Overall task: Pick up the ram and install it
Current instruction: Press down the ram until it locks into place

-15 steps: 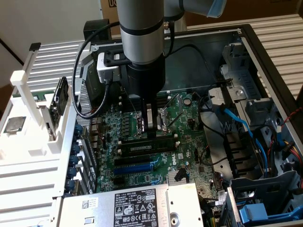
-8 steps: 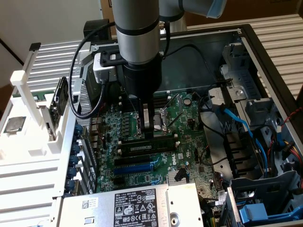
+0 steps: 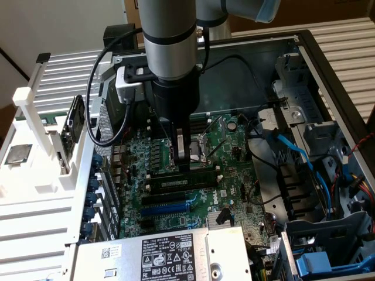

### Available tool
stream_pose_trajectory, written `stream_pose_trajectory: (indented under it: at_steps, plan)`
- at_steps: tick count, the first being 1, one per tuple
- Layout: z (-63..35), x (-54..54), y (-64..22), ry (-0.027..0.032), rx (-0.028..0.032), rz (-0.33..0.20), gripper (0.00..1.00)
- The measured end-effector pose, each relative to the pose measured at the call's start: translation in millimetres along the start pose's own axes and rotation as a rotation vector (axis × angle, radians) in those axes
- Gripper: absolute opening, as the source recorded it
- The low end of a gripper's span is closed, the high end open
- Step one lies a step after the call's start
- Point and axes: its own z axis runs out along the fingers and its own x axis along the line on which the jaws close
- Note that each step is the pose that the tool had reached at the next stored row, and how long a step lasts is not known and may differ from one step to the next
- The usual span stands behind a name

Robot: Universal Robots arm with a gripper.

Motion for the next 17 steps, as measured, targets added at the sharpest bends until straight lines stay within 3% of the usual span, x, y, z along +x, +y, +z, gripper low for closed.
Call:
stream_pose_trajectory:
  at_steps: [17]
  plan:
    - [6.6, 0.0, 0.2, 0.0003, -0.0006, 0.000, 0.10]
